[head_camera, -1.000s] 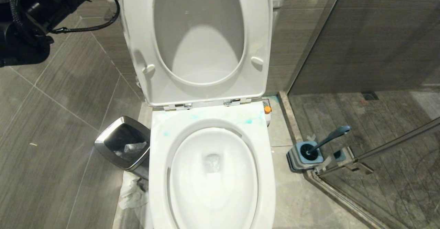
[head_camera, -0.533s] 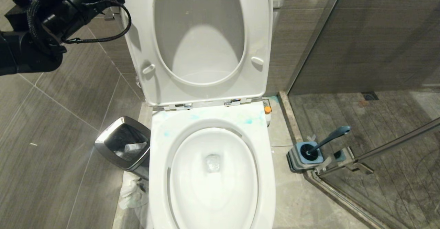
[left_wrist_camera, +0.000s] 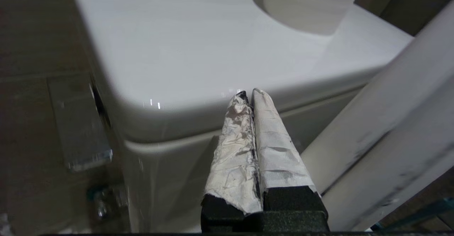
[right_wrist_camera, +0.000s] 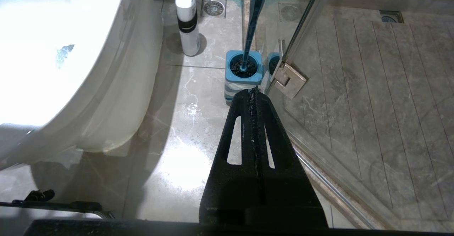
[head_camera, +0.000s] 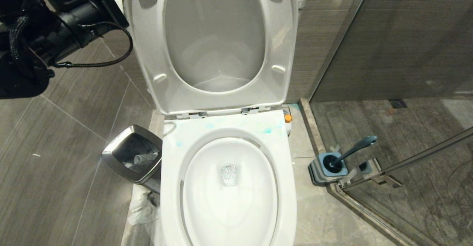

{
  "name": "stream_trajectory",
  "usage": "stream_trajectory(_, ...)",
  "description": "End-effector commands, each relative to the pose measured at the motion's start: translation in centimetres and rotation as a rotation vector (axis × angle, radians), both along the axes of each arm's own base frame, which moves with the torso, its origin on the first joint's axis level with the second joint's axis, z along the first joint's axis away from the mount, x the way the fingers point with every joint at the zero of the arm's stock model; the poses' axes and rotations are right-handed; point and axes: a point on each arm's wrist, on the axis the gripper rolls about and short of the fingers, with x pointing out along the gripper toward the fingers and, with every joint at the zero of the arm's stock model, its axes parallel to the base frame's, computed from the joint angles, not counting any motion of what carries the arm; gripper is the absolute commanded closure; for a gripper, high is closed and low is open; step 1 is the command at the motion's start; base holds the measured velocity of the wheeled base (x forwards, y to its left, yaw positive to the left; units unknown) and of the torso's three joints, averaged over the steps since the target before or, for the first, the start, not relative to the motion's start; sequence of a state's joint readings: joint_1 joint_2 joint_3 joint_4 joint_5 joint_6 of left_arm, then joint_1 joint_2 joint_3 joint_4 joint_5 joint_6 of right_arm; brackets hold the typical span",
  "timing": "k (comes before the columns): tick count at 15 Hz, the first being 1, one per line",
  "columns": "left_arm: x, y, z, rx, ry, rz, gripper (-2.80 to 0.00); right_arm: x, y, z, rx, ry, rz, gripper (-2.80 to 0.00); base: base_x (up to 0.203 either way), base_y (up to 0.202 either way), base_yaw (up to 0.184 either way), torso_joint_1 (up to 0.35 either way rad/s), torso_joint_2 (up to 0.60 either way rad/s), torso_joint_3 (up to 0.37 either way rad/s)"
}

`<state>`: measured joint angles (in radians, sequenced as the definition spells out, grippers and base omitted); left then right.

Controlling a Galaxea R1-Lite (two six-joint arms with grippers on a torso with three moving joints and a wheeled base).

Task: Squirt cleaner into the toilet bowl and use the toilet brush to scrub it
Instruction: Close the toilet lid

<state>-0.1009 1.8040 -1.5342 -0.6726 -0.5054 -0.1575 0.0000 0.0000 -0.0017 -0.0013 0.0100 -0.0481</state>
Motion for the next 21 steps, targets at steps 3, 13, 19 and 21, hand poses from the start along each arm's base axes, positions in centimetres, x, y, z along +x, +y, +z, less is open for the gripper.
stream_trajectory(3,-5.7,0.4,-2.4,0.009,0.125,-0.045,0.0,0.0,0.0,0.0,0.001,0.001,0.001,0.0,0.0,0.0,0.0,0.0,0.0,0.0)
stream_trajectory(13,-25.4,2.4,-7.6,-0.066,0.401,-0.088,0.0,0.0,0.0,0.0,-0.001,0.001,0.001,0.0,0.0,0.0,0.0,0.0,0.0,0.0)
stream_trajectory(19,-25.3,2.9,-4.8,-0.113,0.502,0.004,0.0,0.0,0.0,0.0,0.001,0.001,0.001,0.0,0.0,0.0,0.0,0.0,0.0,0.0)
stream_trajectory(21,-25.5,3.1,-3.1,-0.113,0.584,0.038,0.0,0.0,0.0,0.0,0.0,0.001,0.001,0.0,0.0,0.0,0.0,0.0,0.0,0.0)
